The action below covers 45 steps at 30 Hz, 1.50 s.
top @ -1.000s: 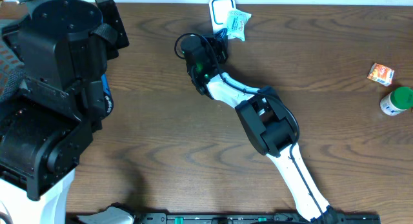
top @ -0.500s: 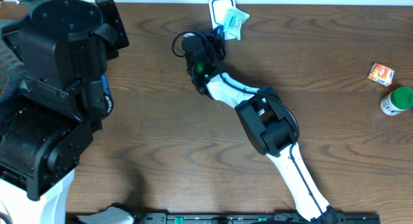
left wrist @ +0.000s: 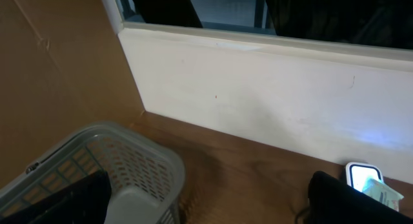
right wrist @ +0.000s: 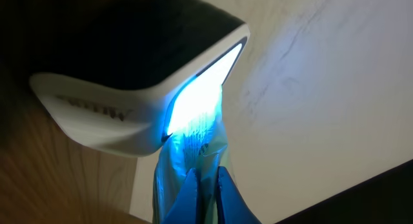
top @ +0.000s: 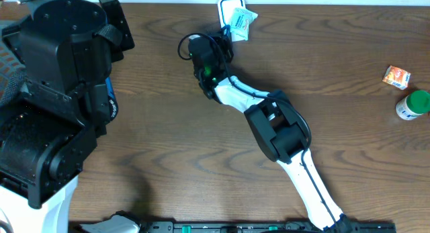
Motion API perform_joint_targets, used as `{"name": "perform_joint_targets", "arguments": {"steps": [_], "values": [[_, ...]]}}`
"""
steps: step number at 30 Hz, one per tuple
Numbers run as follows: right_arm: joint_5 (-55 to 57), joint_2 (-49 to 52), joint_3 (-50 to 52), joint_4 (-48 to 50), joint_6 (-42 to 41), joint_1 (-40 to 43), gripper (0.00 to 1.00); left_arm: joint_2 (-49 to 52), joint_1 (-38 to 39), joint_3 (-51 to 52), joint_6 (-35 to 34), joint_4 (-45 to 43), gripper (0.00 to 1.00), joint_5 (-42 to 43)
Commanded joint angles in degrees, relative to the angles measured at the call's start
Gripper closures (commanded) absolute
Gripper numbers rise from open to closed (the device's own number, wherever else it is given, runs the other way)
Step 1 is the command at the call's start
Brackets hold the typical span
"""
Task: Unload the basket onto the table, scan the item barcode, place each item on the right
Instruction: 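Hold the wipes pack barcode against the scanner window, then carry the wipes pack right and set it beside the Kleenex pack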
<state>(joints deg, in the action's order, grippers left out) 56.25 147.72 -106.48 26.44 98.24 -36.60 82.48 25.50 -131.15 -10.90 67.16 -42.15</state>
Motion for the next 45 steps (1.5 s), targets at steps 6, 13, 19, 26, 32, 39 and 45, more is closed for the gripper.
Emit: {"name": "perform_joint_targets", "arguments": {"steps": [6, 13, 19, 26, 32, 39, 45], "values": [[-2.3, 0.5, -0.5, -4.7, -4.4, -3.5, 0.99, -0.5, -0.3, -0.3, -0.7, 0.1, 0.02, -0.3], [5.5, 0.5, -0.5, -3.2, -3.2, -0.9, 0.99, -0.5, -0.3, -0.3, -0.7, 0.1, 0.02, -0.3], [14.3, 0.5, -0.5, -1.1, -2.4, 3.0, 0.99, -0.5, -0.3, -0.3, -0.7, 0.1, 0.02, -0.3], [19.0, -1.8, -0.5, 1.4, -5.6, 6.3, 0.99, -0.5, -0.3, -0.3, -0.7, 0.1, 0.02, -0.3], [22.2, -7.1, -0.5, -1.1, -8.7, 12.2, 0.99, -0.5, -0.3, -0.3, -0.7, 0.1, 0.02, -0.3], [26.1, -12.5, -0.5, -17.0, -23.6, 22.0, 0.99, -0.5, -0.3, -0.3, -0.7, 0.1, 0.02, -0.3], [28.1, -12.9, -0.5, -36.5, -43.0, 31.0, 0.99, -0.5, -0.3, -0.3, -0.7, 0.1, 0.02, -0.3]]}}
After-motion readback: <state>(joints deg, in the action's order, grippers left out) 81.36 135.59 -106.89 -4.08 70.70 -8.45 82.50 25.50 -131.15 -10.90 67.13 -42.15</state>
